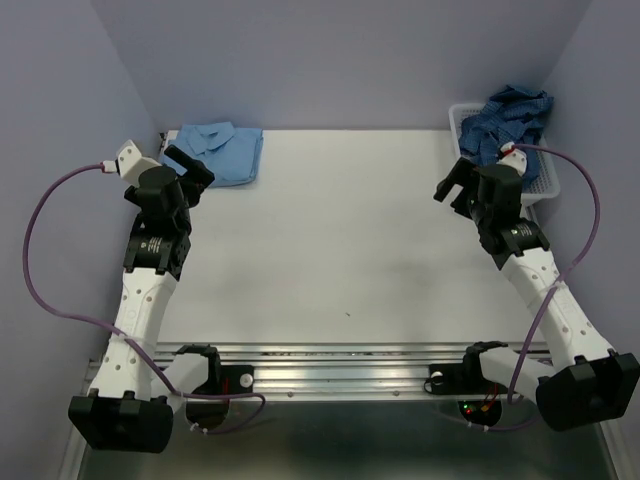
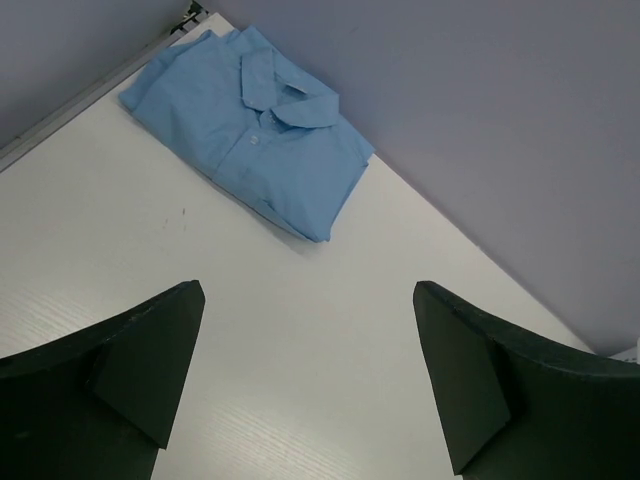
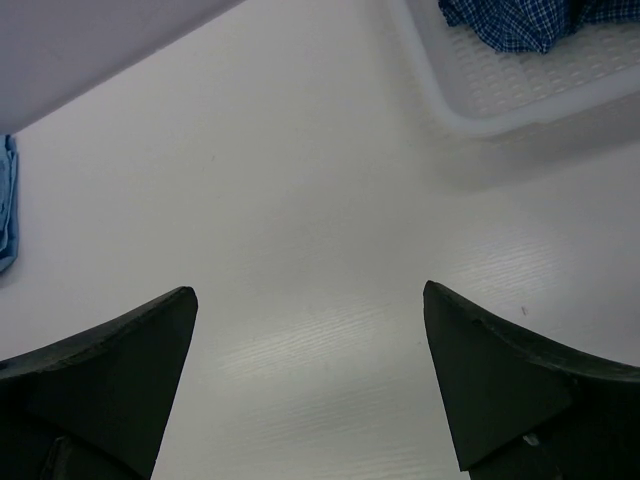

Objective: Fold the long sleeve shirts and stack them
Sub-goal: Grab the shirt from the pile

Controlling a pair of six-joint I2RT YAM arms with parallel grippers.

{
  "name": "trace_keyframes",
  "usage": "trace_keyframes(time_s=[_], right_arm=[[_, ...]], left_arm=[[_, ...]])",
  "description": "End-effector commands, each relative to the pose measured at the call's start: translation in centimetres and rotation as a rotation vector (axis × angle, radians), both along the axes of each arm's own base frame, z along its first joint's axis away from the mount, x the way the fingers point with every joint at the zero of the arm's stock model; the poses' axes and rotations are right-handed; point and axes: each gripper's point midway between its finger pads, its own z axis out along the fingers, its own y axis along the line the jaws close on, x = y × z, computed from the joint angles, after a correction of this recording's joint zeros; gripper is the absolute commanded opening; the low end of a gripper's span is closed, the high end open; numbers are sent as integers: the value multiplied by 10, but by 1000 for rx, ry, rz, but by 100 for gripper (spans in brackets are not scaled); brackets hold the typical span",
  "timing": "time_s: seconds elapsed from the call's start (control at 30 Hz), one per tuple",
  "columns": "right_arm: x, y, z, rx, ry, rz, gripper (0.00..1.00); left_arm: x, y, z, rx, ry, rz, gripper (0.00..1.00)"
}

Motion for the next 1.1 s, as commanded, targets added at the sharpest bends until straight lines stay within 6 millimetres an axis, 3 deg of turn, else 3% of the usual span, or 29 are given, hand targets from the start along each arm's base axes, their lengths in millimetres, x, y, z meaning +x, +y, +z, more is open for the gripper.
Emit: trace_keyframes(time_s=[0.0,0.13,0.2,0.23,0.27,0.3,0.33,0.37,0.4,0.43,0.47,0.5,0.57,0.6,0.63,0.7,0.73,0.77,0.83,0.87,0.93,0.97,1.07], right_arm=[[12,-2,16,16,-80,-25,100],[31,-12,17,-7,-88,-98,100],[55,-16,27,-42,-75,-135,100],[63,-25,32,-51,-73,-173,100],[79,-40,18,-63,-24,-212,100],[90,-48,21,-53,-25,-224,100],[105,-56,45,-25,-74,-234,100],[116,-64,47,-12,-72,-236,100],[132,-84,32,-22,-36,-278,100],[146,-94,57,-46,-81,-287,100],[156,-103,57,-68,-76,-290,100],[174,-110,32,-99,-18,-287,100],[186,-131,36,-176,-15,-348,100],[196,-136,12,-199,33,-364,100],[202,-145,14,-227,31,-380,100],[214,-158,1,-234,51,-382,100],[225,-162,-22,-239,88,-369,100],[233,-173,-14,-232,64,-380,100],[242,-183,-24,-241,73,-405,100],[243,-198,-45,-260,119,-450,100],[246,-214,-43,-302,121,-498,100],[242,-231,-57,-338,156,-560,100],[244,-245,-68,-370,179,-589,100]], left_arm=[[0,4,-6,5,4,22,99],[1,9,-7,12,16,49,99],[1,11,-8,20,24,61,99],[1,12,-6,23,21,66,99],[1,13,-6,26,20,73,99],[1,14,-4,29,16,76,99],[2,15,-1,38,10,79,99],[2,17,1,44,4,85,99],[3,17,4,47,-2,88,99],[3,18,8,55,-10,89,99],[4,18,11,55,-18,90,99],[7,18,15,53,-37,91,99],[12,16,18,54,-56,80,99],[14,16,18,53,-61,78,99],[16,14,21,50,-71,71,99],[21,12,20,49,-66,59,99],[24,10,21,50,-68,48,99],[28,8,18,56,-58,32,99],[31,7,17,62,-46,28,99],[32,7,12,66,-25,28,99],[32,8,10,66,-12,34,99],[32,9,7,66,-2,37,99],[33,8,6,62,-3,32,99]])
